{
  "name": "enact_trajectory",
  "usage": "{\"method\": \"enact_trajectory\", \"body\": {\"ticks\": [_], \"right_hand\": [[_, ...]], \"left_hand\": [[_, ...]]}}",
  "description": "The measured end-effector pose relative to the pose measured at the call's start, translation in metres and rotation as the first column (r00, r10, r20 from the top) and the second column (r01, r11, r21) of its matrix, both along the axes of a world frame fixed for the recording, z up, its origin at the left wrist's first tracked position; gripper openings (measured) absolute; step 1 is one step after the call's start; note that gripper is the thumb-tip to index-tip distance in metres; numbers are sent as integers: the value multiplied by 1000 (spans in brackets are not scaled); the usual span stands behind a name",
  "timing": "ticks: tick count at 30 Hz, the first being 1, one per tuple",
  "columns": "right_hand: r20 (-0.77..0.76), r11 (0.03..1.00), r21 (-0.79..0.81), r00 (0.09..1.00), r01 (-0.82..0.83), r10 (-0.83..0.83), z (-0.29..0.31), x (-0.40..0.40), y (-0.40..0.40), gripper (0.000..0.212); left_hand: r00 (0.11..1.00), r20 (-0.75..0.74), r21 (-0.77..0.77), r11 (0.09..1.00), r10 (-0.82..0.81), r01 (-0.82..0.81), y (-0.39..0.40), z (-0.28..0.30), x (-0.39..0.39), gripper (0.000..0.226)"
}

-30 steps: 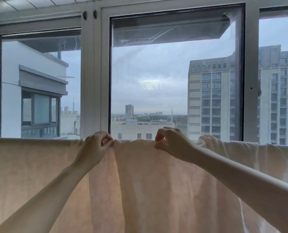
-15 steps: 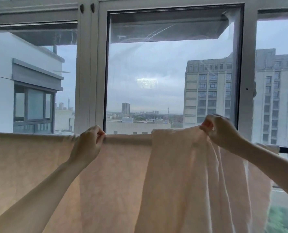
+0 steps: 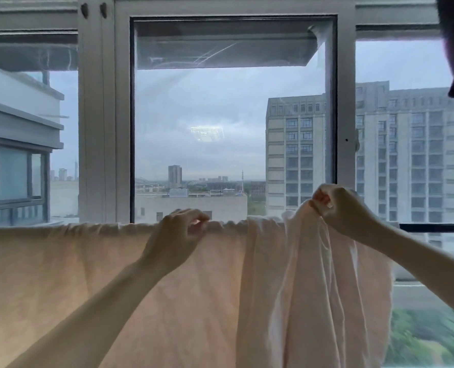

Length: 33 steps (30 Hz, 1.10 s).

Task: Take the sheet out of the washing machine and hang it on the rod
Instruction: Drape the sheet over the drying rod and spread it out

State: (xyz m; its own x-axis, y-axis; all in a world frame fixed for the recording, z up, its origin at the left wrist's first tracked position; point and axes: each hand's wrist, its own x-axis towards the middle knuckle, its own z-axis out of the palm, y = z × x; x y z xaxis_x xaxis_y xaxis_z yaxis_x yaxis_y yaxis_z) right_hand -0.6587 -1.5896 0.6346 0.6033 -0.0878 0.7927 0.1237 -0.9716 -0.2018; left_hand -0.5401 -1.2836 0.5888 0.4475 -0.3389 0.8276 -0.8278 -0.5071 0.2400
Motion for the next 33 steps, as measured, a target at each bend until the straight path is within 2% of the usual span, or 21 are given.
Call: {"method": "enact_trajectory", "body": {"ticks": [2,5,8,10,14,18,21,24,26,29,31,33], "right_hand": [[-27,998,21,998,-56,57,-2,3,11,6],[-83,992,34,989,-119,121,-9,11,21,11],[-72,992,-79,993,-97,92,-15,18,25,3],[-10,989,-123,997,-83,83,-16,18,27,9],[77,995,-41,992,-95,98,-4,20,29,12],[131,999,6,991,-39,38,8,29,21,10],[149,999,42,989,-9,3,11,33,15,9],[147,998,61,989,-2,-7,12,39,14,9],[134,999,47,991,-19,12,10,43,19,8],[131,998,45,991,-47,40,9,47,29,9],[108,996,60,992,-65,59,10,48,34,10],[86,994,63,993,-92,86,9,47,41,11]], "left_hand": [[997,22,31,997,-78,77,-17,0,-4,25],[992,45,74,991,-117,113,-31,0,-5,19],[993,66,40,994,-101,99,-30,2,-3,11],[995,68,29,997,-68,66,-23,5,0,10],[998,55,40,998,40,-42,7,11,19,12],[977,-26,75,975,214,-211,55,17,45,9],[908,-104,148,909,407,-390,93,27,58,8],[831,-137,155,840,539,-520,113,31,60,9],[870,-90,126,872,485,-473,104,27,48,18],[984,-66,96,983,164,-157,66,19,14,18],[995,-102,114,993,6,6,42,15,0,17],[995,-90,145,988,-38,51,24,9,-2,28]]}}
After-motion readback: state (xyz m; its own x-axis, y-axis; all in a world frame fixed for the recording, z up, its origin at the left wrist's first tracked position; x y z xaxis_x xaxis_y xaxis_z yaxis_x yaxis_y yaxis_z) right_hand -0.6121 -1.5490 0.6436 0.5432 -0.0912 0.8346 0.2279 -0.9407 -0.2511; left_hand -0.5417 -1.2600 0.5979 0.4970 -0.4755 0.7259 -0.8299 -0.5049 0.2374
